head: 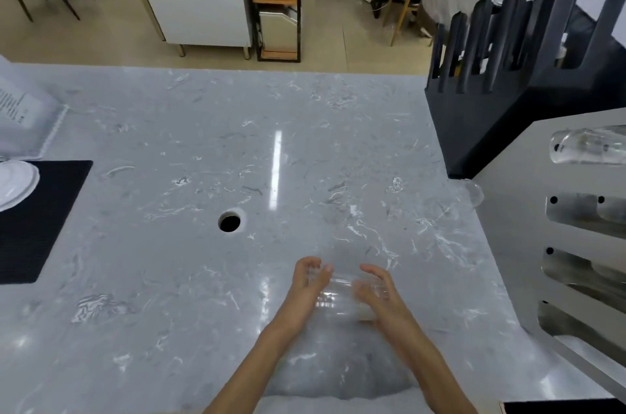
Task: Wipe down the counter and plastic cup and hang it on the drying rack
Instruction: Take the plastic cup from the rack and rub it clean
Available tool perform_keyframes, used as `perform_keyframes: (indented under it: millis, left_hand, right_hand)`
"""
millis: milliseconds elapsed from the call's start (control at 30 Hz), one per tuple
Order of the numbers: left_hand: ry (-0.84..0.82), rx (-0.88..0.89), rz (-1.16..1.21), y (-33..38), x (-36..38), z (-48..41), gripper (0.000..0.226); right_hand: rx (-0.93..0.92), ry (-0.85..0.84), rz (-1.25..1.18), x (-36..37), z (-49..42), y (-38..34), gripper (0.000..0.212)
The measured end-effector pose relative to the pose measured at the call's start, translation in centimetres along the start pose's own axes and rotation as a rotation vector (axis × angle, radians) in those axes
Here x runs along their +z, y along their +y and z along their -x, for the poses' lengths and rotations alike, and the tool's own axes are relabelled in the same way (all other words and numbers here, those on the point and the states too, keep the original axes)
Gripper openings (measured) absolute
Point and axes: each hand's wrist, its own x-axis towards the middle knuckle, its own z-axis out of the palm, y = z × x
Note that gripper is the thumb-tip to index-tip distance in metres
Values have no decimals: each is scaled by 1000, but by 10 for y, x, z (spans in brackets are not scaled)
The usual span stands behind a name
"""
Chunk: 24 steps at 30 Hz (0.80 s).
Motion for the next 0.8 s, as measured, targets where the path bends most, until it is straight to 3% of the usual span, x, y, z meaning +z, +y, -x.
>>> perform_keyframes:
  millis: [67, 167, 233, 333, 433, 567, 667, 733, 800]
  left_hand:
    - [35, -10, -5, -1, -3, 0, 36]
    - [102, -10, 49, -2, -20, -4, 13]
    - [118, 10, 75, -2, -26, -5, 4]
    - [144, 10, 119, -5, -27, -4, 7]
    - [173, -9, 176, -8, -28, 0, 20]
    - [198, 7, 230, -6, -29, 6, 48]
    - [231, -1, 237, -6, -31, 9, 36]
    - [279, -15, 245, -10, -34, 9, 16]
    - [325, -43, 266, -17, -37, 8, 10]
  right_hand:
    - [-23, -34, 102, 18, -1, -1, 42]
    - [-18, -126, 189, 2, -16, -22, 53]
    - [-136, 42, 304, -28, -41, -44, 43]
    - [-401, 512, 655, -91, -91, -81, 35]
    - [-261, 685, 1009, -142, -127, -90, 43]
    - [-188, 781, 1104, -143, -128, -56, 32]
    - [-204, 828, 1097, -121, -117, -45, 37]
    - [-249, 786, 1058, -101, -103, -33, 47]
    - [-292, 726, 1014, -73, -82, -16, 45]
